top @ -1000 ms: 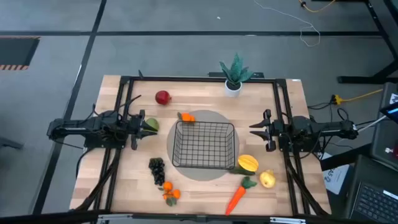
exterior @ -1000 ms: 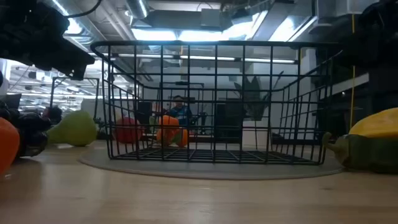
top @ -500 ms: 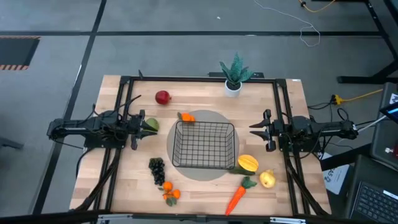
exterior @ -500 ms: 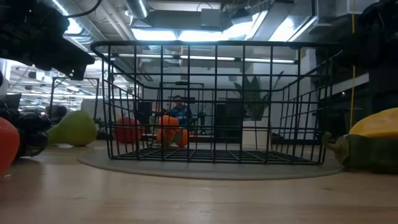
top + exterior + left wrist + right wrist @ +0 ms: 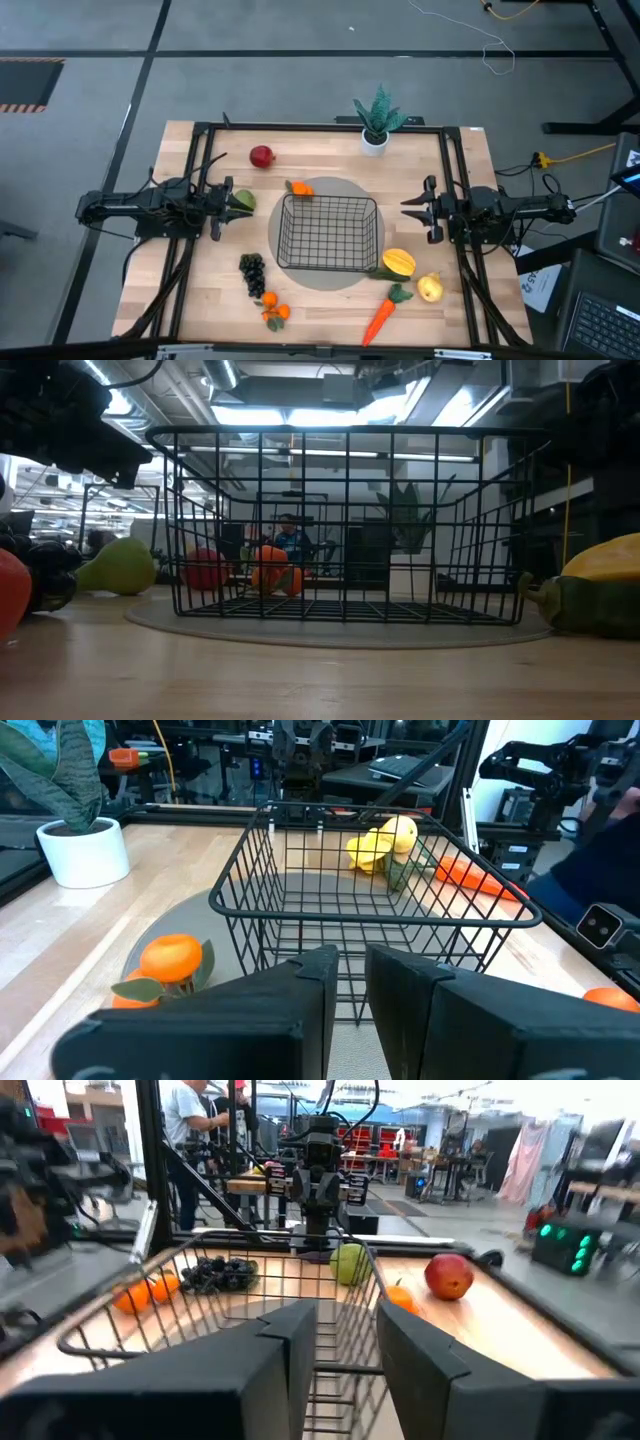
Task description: Build produce basket
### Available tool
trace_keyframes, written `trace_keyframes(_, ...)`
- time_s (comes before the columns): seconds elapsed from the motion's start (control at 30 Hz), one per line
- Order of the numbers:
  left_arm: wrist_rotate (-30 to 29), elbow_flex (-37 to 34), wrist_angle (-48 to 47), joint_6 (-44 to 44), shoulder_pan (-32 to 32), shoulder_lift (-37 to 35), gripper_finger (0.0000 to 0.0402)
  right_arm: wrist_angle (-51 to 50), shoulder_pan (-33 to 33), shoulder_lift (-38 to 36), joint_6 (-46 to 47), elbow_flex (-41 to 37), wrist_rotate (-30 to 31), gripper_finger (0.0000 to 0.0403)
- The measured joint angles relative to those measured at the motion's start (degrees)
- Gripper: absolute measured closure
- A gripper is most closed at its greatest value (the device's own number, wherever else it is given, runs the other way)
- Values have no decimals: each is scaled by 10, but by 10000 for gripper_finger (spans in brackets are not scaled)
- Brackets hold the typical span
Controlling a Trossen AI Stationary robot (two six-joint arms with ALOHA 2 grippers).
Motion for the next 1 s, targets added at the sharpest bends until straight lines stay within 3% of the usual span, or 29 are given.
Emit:
trace_keyframes(0.13, 0, 0, 0, 0, 0, 0, 356, 3, 0, 0, -64, 0, 27, 292)
trace_keyframes(0.4, 0, 0, 0, 0, 0, 0, 356, 4, 0, 0, -72, 0, 25, 292)
trace_keyframes(0.8, -7, -1, 5, 36, 0, 0, 356, 42, 0, 0, 111, 0, 8, 292)
trace_keyframes(1.0, -14, -2, 105, 92, 0, 0, 356, 55, 0, 0, 203, 0, -21, 292)
